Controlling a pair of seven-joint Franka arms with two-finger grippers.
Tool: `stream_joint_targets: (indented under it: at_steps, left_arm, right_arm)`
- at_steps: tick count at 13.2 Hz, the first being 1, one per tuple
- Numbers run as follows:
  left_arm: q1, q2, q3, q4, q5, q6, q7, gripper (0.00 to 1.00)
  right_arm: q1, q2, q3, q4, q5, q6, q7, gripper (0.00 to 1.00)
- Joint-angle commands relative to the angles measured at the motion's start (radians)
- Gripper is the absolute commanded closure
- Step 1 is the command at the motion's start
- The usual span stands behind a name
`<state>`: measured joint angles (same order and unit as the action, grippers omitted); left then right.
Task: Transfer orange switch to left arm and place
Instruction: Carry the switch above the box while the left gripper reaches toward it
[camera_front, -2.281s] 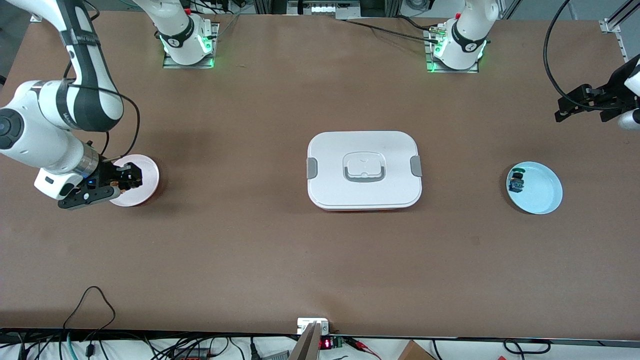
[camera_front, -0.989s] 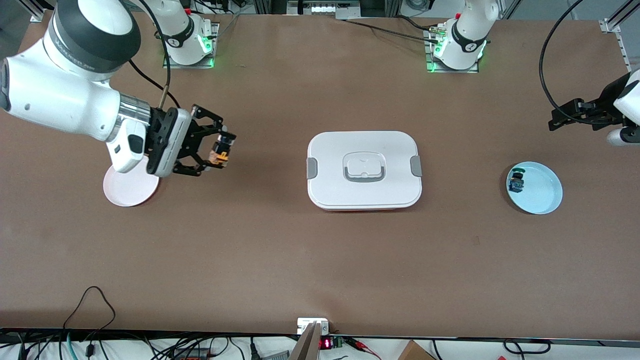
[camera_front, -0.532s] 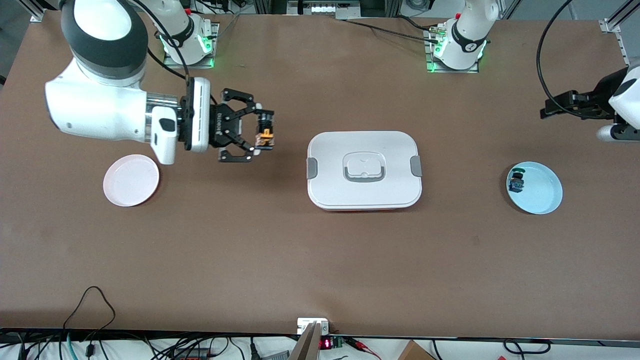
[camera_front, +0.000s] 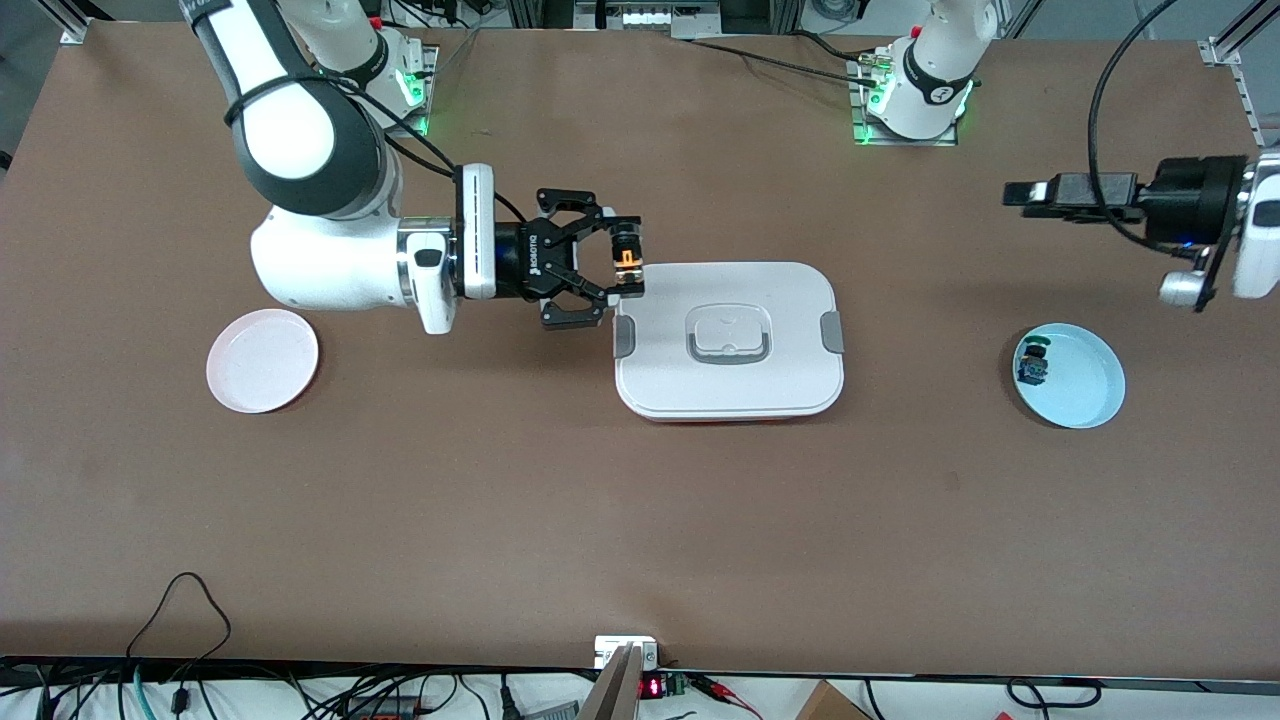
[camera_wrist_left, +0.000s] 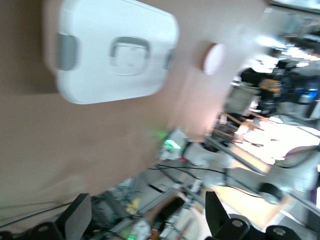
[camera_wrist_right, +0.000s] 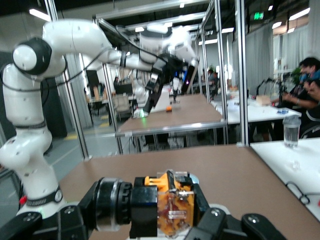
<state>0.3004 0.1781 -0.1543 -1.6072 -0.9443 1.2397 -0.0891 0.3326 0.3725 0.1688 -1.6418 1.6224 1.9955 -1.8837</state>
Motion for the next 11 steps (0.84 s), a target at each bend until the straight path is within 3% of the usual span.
stream_joint_targets:
  at_steps: [1, 5, 8, 11]
  left_arm:
    - [-0.001, -0.023, -0.052, -0.105, -0.19, 0.104, -0.02, 0.0]
    - [-0.004, -0.02, -0.204, -0.125, -0.35, 0.318, 0.05, 0.0]
    - [-0.006, -0.012, -0.339, -0.129, -0.373, 0.507, 0.228, 0.0]
    - [-0.007, -0.006, -0.41, -0.177, -0.422, 0.616, 0.438, 0.0]
  right_arm:
    - [0.012, 0.002, -0.002, 0.005, 0.085, 0.009, -0.032, 1.0]
    - [0.074, 0.011, -0.002, 0.005, 0.219, 0.089, -0.032, 1.0]
    - [0.114, 0.011, -0.002, 0.013, 0.223, 0.157, -0.031, 1.0]
    - [0.117, 0.011, -0.003, 0.013, 0.221, 0.158, -0.028, 1.0]
